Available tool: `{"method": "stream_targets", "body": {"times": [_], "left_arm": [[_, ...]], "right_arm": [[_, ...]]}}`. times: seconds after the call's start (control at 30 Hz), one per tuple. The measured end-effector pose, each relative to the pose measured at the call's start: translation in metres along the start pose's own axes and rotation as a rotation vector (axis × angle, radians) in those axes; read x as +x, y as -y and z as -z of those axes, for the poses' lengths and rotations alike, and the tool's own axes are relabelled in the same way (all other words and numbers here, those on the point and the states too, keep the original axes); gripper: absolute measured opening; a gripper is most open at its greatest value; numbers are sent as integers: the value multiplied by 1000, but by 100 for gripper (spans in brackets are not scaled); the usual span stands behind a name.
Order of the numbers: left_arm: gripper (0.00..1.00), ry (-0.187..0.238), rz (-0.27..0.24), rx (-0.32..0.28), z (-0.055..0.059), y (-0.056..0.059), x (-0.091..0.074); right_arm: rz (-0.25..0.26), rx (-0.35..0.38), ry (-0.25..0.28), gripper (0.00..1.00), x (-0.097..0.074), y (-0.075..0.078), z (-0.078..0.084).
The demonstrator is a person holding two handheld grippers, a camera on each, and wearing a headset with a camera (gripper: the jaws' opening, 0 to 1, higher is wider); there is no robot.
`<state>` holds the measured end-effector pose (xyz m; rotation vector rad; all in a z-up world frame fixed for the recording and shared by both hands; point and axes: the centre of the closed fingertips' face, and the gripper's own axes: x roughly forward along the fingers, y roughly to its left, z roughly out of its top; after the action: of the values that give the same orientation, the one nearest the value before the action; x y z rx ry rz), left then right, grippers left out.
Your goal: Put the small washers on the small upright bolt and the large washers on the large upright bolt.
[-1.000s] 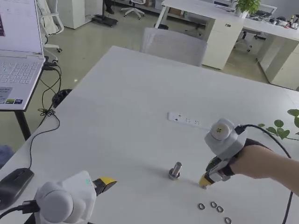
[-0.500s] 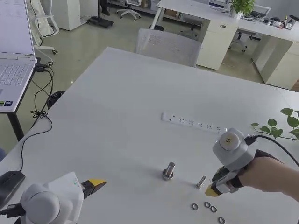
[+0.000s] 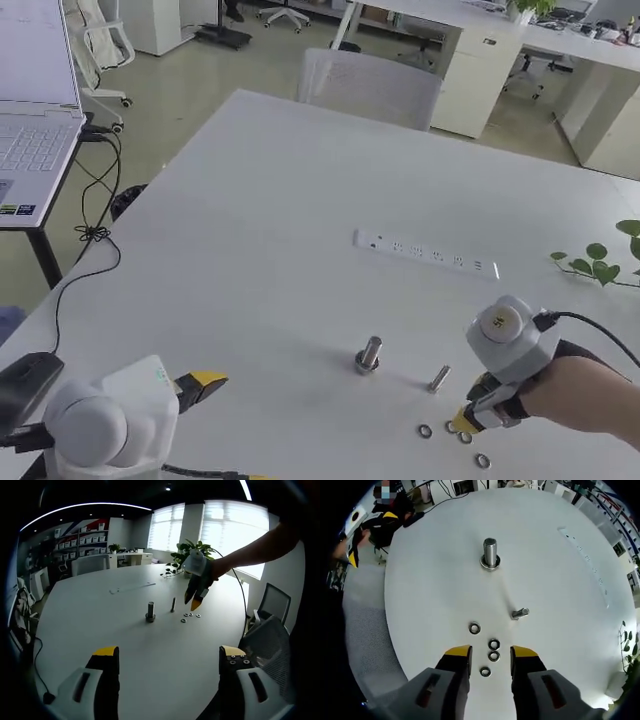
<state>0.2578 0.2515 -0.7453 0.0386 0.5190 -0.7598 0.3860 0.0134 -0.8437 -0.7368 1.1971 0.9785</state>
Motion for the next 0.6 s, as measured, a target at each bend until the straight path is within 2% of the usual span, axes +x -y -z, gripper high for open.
{"method": "stream_targets", "body": {"times": [0.4,0.6], "left_arm": [[82,-8,13,-3,-3,7,5],[81,-8,14,-3,-5,6,4]], "right_arm": [[8,4,-8,31,19,4,5],[17,1,-14,29,22,6,6]]}}
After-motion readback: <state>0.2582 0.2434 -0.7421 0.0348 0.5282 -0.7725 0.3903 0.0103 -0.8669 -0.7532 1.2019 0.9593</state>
